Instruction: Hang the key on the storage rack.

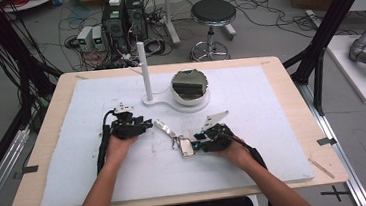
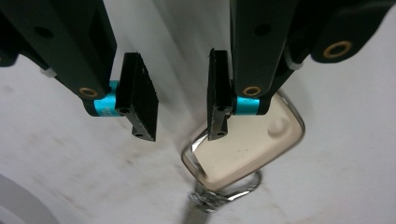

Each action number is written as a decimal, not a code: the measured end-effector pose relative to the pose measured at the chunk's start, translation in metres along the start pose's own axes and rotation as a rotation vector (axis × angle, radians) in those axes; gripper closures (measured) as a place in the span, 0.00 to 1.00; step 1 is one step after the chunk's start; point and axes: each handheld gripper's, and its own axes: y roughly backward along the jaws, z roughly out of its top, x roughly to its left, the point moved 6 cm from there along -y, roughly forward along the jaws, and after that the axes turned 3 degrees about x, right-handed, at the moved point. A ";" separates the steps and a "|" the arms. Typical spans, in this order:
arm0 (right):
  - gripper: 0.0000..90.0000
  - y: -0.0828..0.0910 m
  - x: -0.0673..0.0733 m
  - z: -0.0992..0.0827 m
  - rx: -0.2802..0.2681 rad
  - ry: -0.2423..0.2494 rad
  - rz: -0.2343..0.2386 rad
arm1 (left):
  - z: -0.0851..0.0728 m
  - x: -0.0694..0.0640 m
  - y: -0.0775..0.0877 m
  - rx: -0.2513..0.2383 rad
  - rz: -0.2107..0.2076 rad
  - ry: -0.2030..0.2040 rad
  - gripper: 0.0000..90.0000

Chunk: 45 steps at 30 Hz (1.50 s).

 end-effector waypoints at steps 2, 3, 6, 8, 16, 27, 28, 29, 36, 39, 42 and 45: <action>0.71 -0.005 0.012 0.005 0.002 0.034 0.019 | 0.001 -0.004 0.000 -0.001 -0.019 0.015 0.60; 0.70 -0.006 0.013 0.006 0.002 0.038 0.020 | 0.001 -0.006 0.000 -0.003 -0.028 0.020 0.60; 0.68 -0.001 0.007 0.006 -0.011 0.000 0.002 | 0.003 -0.011 -0.004 0.010 -0.061 0.035 0.60; 0.68 0.008 -0.003 0.006 -0.042 -0.023 -0.027 | 0.002 -0.015 -0.008 0.031 -0.084 0.047 0.65; 0.67 0.041 -0.030 -0.010 -0.109 -0.110 -0.112 | -0.001 -0.023 -0.019 0.074 -0.128 0.050 0.65; 0.67 0.054 -0.039 -0.018 -0.128 -0.142 -0.147 | 0.015 -0.043 -0.044 0.068 -0.135 0.008 0.48; 0.67 0.054 -0.039 -0.018 -0.128 -0.142 -0.147 | 0.015 -0.043 -0.044 0.068 -0.135 0.008 0.44; 0.67 0.056 -0.041 -0.019 -0.136 -0.143 -0.151 | 0.016 -0.050 -0.046 0.076 -0.092 -0.001 0.41; 0.67 0.065 -0.046 -0.023 -0.153 -0.159 -0.185 | 0.013 -0.063 -0.055 0.133 0.019 -0.085 0.46; 0.67 0.072 -0.050 -0.026 -0.164 -0.169 -0.204 | 0.014 -0.062 -0.054 0.139 0.058 -0.109 0.56; 0.67 0.078 -0.054 -0.031 -0.171 -0.185 -0.216 | 0.014 -0.059 -0.052 0.137 0.058 -0.103 0.67; 0.67 0.083 -0.057 -0.034 -0.175 -0.194 -0.229 | 0.013 -0.055 -0.049 0.145 0.015 -0.090 0.72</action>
